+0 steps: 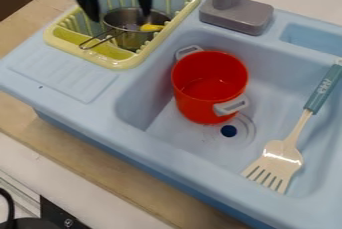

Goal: Move the yellow object from the orange pot to the silver pot

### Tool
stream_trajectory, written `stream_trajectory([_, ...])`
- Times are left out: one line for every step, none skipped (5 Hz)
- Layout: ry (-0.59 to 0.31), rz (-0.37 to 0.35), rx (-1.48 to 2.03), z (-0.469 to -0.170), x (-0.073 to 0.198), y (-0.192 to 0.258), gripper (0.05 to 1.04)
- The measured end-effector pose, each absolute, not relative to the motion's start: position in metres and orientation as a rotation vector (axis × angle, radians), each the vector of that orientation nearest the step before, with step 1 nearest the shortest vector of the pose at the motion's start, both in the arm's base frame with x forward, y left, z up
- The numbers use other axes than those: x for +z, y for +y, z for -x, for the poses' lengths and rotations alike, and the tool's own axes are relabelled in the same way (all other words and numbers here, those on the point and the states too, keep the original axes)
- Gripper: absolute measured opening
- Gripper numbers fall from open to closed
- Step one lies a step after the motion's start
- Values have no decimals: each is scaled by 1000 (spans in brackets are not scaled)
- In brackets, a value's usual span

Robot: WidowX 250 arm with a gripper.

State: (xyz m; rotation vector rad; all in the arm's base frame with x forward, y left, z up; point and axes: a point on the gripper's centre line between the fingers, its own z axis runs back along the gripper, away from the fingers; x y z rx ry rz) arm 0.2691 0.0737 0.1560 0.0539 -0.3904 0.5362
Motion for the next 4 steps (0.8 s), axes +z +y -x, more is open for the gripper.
stream_trajectory([-397,-54,369,-276,157,47,997])
stream_trajectory([-388,-35,303,-286,159,24,997])
stream_trajectory([-405,-6,270,-297,167,2,997])
stream_trajectory([-397,20,239,-304,166,-12,997])
